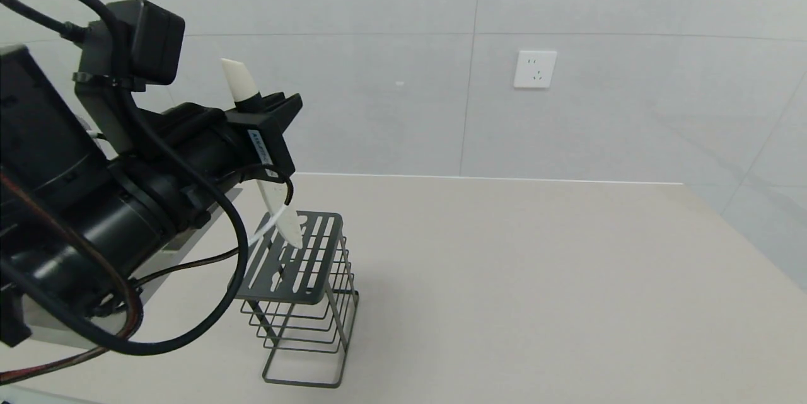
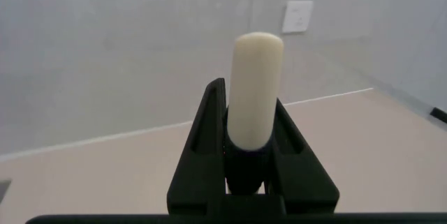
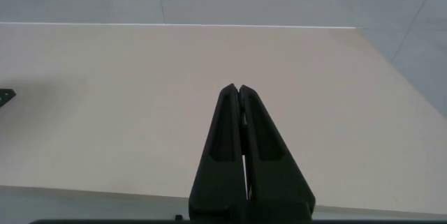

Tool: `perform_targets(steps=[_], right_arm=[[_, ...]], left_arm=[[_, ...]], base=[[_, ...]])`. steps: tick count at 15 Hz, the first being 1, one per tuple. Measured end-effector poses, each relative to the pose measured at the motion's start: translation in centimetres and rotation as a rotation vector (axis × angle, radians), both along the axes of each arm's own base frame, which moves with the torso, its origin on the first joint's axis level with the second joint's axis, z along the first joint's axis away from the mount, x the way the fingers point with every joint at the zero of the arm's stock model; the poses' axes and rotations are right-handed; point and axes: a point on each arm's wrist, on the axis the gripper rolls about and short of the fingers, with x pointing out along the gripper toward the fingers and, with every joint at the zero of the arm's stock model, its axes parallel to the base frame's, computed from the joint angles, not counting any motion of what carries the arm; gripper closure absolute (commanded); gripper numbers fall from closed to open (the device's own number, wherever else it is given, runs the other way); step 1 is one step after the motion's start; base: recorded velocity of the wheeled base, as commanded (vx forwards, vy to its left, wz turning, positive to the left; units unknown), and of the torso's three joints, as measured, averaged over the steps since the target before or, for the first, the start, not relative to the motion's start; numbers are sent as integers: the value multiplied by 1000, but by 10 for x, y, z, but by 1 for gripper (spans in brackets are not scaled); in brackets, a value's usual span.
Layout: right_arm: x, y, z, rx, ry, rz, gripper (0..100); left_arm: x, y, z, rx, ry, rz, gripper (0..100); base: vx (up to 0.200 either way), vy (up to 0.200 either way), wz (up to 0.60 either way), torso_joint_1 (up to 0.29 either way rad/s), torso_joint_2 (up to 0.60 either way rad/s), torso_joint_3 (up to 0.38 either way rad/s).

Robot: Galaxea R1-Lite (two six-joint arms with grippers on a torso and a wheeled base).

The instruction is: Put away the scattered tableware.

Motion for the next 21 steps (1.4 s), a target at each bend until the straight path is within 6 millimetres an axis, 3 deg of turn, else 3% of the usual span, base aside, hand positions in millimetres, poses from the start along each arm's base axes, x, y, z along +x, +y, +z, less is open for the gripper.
perform_targets(steps=[7,14,21], right_arm=[[0,0,0,0,0,0,100],[0,0,0,0,0,0,100],[0,0,0,0,0,0,100]], left_arm=[[11,-12,-3,-16,18,123,100],[39,-43,-18,-35,14,215,100],[43,-57,-31,11,32,237,100]], base=[[0,0,0,0,0,0],[0,0,0,0,0,0],[0,0,0,0,0,0]])
